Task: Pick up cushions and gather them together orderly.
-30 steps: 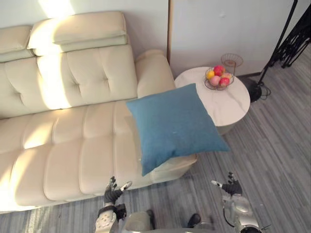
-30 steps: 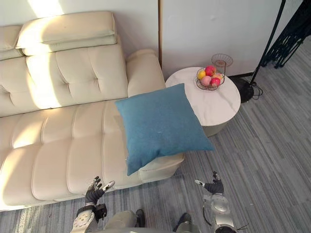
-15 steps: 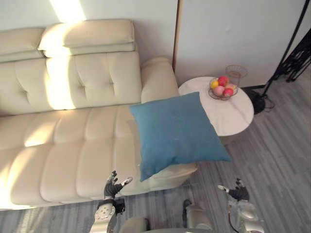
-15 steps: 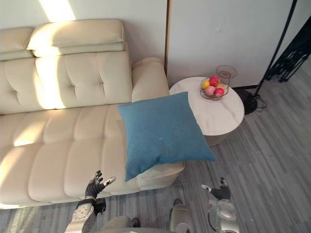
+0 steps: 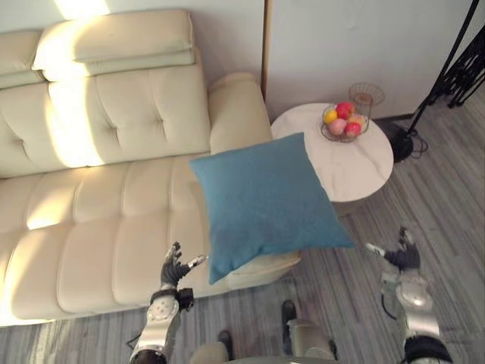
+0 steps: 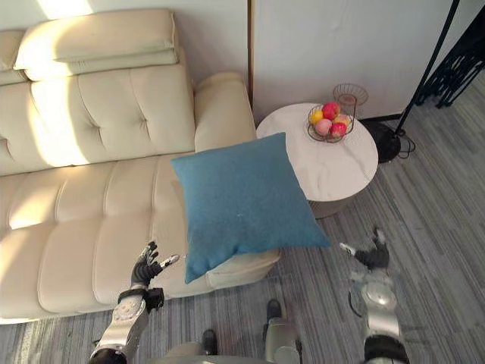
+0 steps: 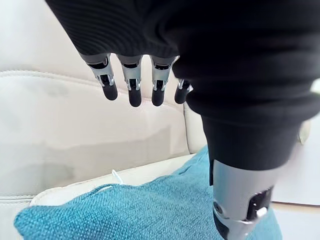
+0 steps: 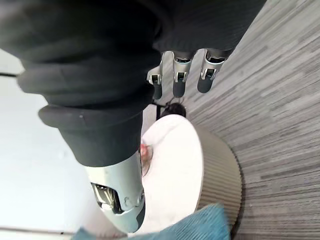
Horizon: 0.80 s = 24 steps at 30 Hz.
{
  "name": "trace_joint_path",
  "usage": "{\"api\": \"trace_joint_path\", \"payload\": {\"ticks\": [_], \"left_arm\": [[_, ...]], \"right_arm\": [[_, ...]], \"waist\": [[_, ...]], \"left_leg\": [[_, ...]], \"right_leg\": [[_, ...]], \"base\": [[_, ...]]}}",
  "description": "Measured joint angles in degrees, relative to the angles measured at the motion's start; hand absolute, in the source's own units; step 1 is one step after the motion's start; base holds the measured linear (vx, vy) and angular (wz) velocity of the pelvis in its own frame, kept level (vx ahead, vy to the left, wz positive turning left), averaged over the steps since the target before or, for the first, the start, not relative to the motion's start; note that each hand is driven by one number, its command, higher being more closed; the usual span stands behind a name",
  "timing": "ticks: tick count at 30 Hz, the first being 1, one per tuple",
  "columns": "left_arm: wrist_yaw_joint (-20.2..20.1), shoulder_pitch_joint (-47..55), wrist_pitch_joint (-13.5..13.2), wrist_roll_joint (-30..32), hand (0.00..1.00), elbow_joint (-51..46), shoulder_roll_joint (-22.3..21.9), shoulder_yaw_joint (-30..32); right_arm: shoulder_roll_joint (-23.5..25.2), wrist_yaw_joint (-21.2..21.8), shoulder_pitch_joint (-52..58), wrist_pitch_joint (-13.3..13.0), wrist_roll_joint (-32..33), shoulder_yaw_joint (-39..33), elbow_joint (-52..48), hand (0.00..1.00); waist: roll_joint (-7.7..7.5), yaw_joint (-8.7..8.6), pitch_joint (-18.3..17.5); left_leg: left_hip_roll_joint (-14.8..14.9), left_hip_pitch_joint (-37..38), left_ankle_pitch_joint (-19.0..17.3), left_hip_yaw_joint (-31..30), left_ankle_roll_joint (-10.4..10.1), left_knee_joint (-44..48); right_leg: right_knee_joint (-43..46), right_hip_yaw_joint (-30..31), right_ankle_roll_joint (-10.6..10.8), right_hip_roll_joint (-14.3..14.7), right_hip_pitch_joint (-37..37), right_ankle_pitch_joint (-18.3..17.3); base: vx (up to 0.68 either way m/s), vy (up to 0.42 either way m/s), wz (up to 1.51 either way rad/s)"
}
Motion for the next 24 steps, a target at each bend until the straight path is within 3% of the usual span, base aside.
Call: {"api": "trace_joint_path", "payload": {"ticks": [5, 9, 10, 11, 12, 18, 24], "left_arm": [[2.16, -14.53, -0.05, -0.04, 0.0, 1.25, -0.8, -4.36], [3.88, -25.71, -0.07, -1.03, 0.0, 5.17, -1.65, -4.83], [4.64, -29.87, -0.05, -1.44, 1.0, 7.11, -1.69, -5.43], [4.84, -32.04, -0.04, -1.98, 1.0, 8.1, -1.67, -5.83], [5.5, -36.05, -0.02, -2.47, 1.0, 10.14, -1.69, -6.05], [9.14, -47.56, 0.06, -4.44, 1.0, 13.59, -0.35, -6.47], [10.21, -48.07, -0.14, -6.43, 1.0, 8.55, 1.46, -6.5]], "right_arm": [[-0.27, 0.05, -18.48, 0.02, 2.44, 10.12, 5.91, 0.0], [-0.42, -0.11, -28.75, 0.11, 4.29, 12.81, 11.02, 0.0], [-0.62, -0.39, -32.32, 0.17, 5.14, 13.01, 13.3, 0.0], [-0.77, -0.58, -34.12, 0.2, 5.45, 13.08, 14.36, 0.0], [-0.74, -1.24, -37.49, 0.24, 6.77, 13.66, 16.54, 1.0], [0.19, -2.28, -44.21, 0.17, 10.08, 17.6, 19.83, 1.0], [-0.18, -2.04, -42.75, -0.16, 15.98, 19.96, 14.62, 1.0]], "waist": [[-0.07, 0.65, 5.21], [0.11, 0.97, 9.01], [0.16, 0.94, 9.8], [0.2, 0.91, 10.12], [0.14, 0.9, 11.45], [0.3, 0.95, 12.83], [0.32, 0.33, 12.97]], "left_leg": [[-0.08, -9.6, 1.0, -0.56, -0.12, 3.75], [-0.39, -12.92, 2.46, -2.4, -0.4, 4.46], [-0.55, -14.1, 3.22, -2.89, -0.39, 4.36], [-0.66, -14.83, 3.61, -3.16, -0.33, 4.36], [-0.73, -15.17, 4.13, -3.45, -0.51, 4.37], [-0.77, -18.5, 4.81, -4.25, -0.61, 4.73], [-0.46, -18.36, 5.51, -4.56, -0.92, 4.25]], "right_leg": [[-3.5, -0.61, -0.7, -0.14, -5.49, 5.25], [-4.26, -2.23, -1.03, -0.67, -7.17, 6.83], [-4.95, -2.76, -1.09, -0.84, -7.8, 7.57], [-5.07, -2.98, -1.12, -0.95, -8.26, 7.89], [-5.52, -3.19, -1.21, -1.04, -8.32, 8.5], [-7.45, -3.43, -1.36, -0.94, -10.22, 10.33], [-7.79, -3.67, -1.44, -0.66, -10.23, 10.38]], "base": [[-0.18, -0.024, 0.09], [-0.13, -0.025, 0.27], [-0.1, -0.022, 0.19], [-0.08, -0.019, 0.21], [-0.06, -0.012, 0.13], [-0.05, -0.01, 0.04], [0.0, -0.004, 0.01]]}}
